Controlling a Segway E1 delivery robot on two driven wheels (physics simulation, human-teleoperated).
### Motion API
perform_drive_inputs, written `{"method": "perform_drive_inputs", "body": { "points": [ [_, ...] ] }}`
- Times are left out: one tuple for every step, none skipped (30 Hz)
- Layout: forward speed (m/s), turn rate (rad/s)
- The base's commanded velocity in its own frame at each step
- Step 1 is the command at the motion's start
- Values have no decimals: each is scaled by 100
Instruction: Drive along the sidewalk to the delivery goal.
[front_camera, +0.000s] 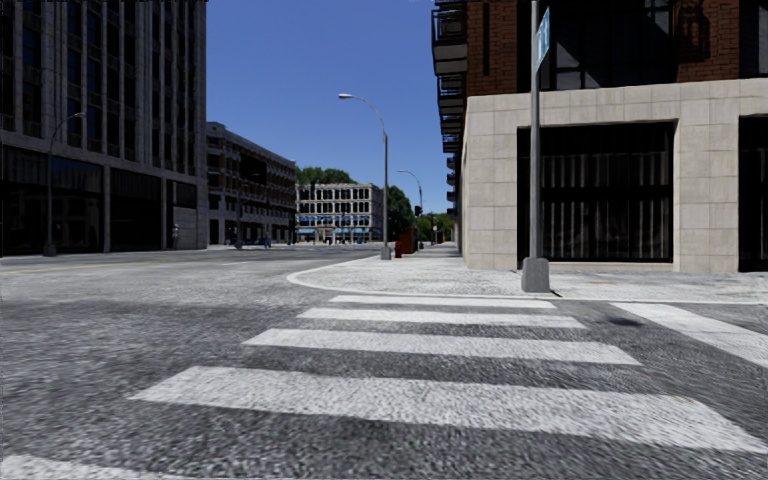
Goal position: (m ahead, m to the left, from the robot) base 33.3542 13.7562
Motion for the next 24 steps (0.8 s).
{"method": "perform_drive_inputs", "body": {
  "points": [
    [152,-62],
    [152,-62],
    [152,-62],
    [152,-62],
    [152,-42],
    [152,0],
    [152,0],
    [152,0],
    [152,0],
    [152,0],
    [152,0],
    [152,0],
    [152,0],
    [152,0],
    [152,0],
    [200,0],
    [200,0],
    [200,0],
    [200,0],
    [200,0],
    [200,0],
    [200,0],
    [200,0],
    [200,0]
  ]
}}
